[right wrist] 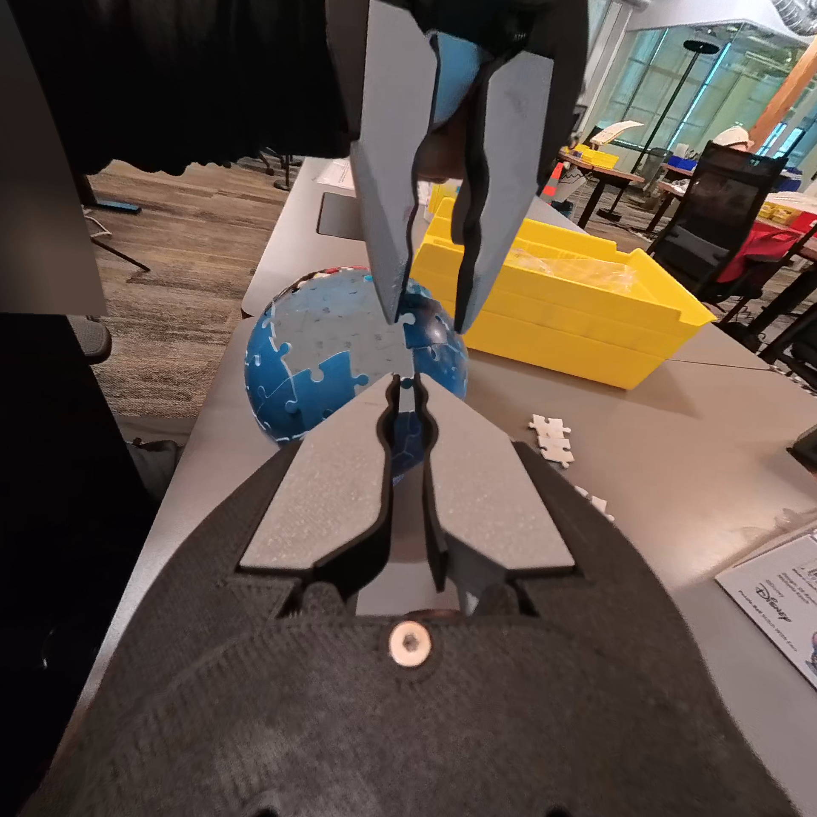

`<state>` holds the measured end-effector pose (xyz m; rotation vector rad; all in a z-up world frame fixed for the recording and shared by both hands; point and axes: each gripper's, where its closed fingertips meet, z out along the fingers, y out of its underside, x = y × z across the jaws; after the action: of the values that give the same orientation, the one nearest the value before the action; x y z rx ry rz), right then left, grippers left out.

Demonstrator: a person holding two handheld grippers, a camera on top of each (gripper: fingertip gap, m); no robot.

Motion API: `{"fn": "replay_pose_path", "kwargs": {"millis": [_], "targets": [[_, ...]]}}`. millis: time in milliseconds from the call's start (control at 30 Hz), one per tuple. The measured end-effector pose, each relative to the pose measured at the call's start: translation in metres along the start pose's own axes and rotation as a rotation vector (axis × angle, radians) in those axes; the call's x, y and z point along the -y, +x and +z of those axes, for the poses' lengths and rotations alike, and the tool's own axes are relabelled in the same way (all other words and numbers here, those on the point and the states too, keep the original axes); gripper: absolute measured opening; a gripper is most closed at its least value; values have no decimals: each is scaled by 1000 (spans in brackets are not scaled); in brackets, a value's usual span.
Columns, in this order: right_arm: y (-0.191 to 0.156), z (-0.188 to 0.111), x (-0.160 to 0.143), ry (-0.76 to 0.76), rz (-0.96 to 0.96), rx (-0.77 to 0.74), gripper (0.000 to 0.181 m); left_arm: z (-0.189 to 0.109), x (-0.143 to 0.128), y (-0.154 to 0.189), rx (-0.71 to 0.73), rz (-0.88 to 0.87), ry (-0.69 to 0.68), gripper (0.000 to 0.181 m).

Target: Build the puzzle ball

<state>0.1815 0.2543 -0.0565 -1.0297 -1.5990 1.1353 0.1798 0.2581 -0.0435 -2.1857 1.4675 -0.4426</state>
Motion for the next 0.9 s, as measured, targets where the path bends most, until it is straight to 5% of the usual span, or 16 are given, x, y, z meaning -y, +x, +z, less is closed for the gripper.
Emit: {"fn": "replay_pose_path", "kwargs": {"millis": [667, 900], "targets": [[3, 1, -4, -11, 10, -4, 0, 12, -9, 0, -26, 10, -83, 25], [3, 5, -8, -55, -76, -54, 14, 13, -11, 0, -23, 11, -97, 25]]}}
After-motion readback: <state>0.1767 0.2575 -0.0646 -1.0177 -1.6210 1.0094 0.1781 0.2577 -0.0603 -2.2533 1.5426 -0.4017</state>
